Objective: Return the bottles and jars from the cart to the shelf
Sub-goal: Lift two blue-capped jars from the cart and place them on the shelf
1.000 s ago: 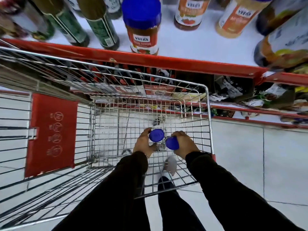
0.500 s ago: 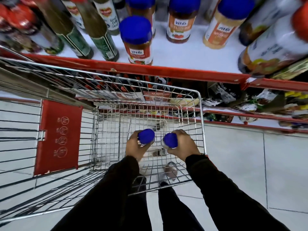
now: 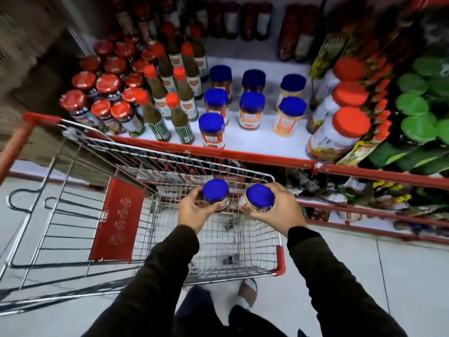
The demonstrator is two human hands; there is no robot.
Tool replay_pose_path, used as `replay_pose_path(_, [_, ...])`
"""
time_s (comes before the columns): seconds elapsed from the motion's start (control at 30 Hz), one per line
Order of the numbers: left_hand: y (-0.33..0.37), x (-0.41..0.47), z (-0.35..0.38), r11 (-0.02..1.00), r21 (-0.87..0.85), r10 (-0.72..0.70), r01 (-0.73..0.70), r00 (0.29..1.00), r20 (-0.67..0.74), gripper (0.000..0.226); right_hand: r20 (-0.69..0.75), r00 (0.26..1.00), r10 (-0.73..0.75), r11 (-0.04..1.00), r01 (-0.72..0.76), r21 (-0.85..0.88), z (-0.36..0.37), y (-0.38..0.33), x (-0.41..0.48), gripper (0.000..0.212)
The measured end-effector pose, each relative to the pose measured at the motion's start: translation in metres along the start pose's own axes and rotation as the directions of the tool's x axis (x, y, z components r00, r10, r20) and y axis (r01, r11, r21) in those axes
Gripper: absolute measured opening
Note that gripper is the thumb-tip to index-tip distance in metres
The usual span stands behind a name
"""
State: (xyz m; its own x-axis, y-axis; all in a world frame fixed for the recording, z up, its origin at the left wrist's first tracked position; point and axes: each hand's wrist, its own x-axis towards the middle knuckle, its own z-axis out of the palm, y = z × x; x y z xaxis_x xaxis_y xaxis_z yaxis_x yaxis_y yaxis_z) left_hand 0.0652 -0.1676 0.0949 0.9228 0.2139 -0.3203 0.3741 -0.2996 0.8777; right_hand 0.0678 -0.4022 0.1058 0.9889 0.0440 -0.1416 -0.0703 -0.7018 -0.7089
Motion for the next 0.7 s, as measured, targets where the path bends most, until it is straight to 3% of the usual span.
replay_pose_path(0.33, [0.112,0.023,0.025,0.967,-0.029,0.249,-0.253,0.964,-0.094,0.056,-0.281,0.959,-0.03,0.985,0.076,0.154,-0.093,-0.034,0.041,0.068])
replay_pose_path(0.53, [0.147,0.053,0.056,0.97,-0.012,0.241,-0.242,0.968,-0.072,0.068,-0.285,0.958,-0.015,0.982,0.068,0.176,-0.109,-0.026,0.074,0.065])
replay_pose_path(0.7, [0.154,0.068,0.071,0.98,0.005,0.2,-0.2,0.98,-0.022,0.061,-0.255,0.967,-0.015,0.985,0.058,0.162,-0.113,-0.022,0.093,0.057])
